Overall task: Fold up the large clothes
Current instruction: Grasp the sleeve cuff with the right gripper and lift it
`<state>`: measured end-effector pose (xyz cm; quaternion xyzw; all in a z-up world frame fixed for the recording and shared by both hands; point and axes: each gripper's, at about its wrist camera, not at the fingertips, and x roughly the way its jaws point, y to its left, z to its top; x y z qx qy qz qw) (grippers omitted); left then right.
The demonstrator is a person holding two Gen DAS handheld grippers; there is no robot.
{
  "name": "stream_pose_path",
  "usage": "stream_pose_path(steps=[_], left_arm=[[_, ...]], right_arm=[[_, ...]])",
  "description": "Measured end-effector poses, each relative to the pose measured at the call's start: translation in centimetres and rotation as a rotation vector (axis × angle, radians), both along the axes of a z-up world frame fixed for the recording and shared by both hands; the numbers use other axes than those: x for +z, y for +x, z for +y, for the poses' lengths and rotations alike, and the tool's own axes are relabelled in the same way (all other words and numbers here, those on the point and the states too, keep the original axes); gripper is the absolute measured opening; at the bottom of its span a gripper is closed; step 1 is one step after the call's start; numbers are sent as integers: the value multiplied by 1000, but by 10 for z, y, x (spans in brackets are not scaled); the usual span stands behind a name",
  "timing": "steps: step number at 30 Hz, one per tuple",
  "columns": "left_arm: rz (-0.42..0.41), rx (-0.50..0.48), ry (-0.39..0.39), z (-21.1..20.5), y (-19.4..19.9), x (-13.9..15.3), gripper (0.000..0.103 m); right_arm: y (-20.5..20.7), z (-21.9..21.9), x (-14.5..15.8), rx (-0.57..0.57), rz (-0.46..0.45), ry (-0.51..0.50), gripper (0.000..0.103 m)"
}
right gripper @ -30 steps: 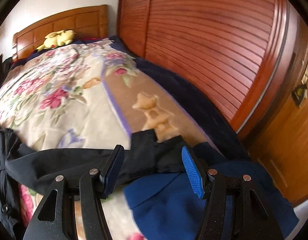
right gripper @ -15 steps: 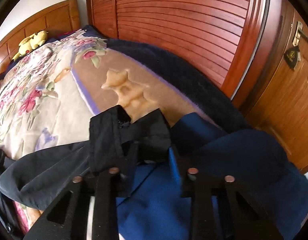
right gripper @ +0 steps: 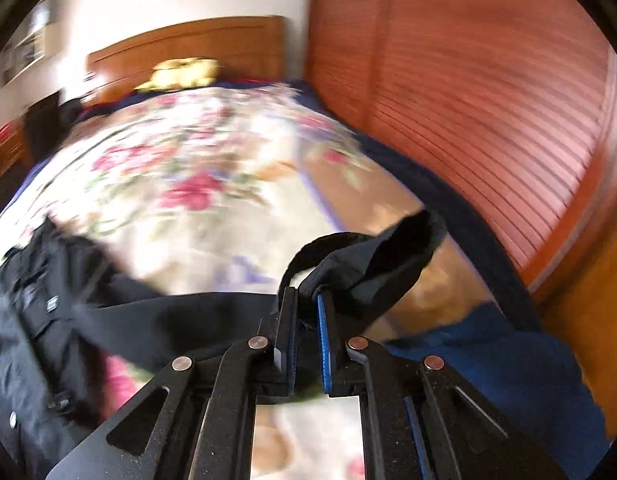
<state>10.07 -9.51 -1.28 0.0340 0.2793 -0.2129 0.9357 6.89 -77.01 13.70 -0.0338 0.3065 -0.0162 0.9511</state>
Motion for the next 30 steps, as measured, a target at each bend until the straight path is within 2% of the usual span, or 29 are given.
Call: stream_pose_path(steps=[2, 6, 10, 14, 25, 30], left_arm=[[-2, 7, -8, 3, -1, 2, 82], [0, 20, -30, 15, -6, 8, 82], [-11, 24, -18, 22, -14, 12, 82], [-14, 35, -14, 32, -19, 14, 82], [-39, 102, -37, 78, -32, 28, 82], [-48, 136, -37, 94, -36, 29, 82]], right_arm=[[-16, 32, 9, 38, -58, -48, 9], [-43, 91, 17, 160, -119, -68, 8], [-58, 132, 15, 263, -127, -102, 8], [-73, 163, 13, 340, -130, -89, 8], [-97, 204, 10, 512, -169, -70, 8], [-114, 214, 19, 591, -186, -48, 8]])
